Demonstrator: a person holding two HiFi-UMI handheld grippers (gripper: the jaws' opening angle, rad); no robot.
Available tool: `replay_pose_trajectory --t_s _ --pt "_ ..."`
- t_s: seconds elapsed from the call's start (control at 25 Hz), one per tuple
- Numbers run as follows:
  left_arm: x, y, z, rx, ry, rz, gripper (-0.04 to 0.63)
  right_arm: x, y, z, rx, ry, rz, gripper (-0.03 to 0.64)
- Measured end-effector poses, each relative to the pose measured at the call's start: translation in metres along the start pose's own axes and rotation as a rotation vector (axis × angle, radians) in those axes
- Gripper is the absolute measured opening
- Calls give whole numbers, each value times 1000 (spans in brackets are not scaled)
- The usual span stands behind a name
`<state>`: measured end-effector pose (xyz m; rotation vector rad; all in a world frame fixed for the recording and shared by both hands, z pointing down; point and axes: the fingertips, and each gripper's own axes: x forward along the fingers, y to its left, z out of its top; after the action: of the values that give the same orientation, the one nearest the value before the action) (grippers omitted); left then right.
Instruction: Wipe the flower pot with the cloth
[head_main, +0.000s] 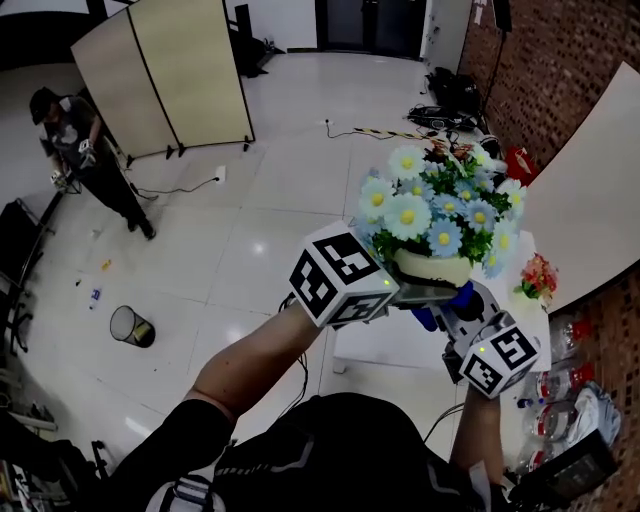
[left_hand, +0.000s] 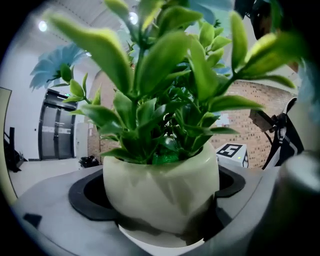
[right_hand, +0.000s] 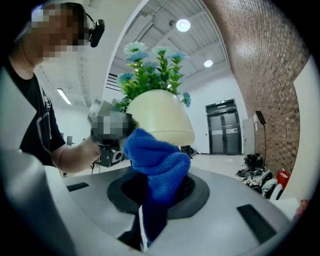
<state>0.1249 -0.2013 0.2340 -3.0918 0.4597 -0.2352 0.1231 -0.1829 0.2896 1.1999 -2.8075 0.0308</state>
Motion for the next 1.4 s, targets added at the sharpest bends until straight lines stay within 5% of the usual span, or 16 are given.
replay_pose_trajectory --t_s 0.4,0.84,1.4 --pt "-6 -29 -11 14 2 -54 581 34 -26 -16 85 23 -69 69" --pt "-22 35 -9 -33 -25 108 581 -2 26 4 -4 -70 -6 69" --pt "-16 -19 -1 -39 -50 -47 581 26 -10 5 -19 -3 -79 70"
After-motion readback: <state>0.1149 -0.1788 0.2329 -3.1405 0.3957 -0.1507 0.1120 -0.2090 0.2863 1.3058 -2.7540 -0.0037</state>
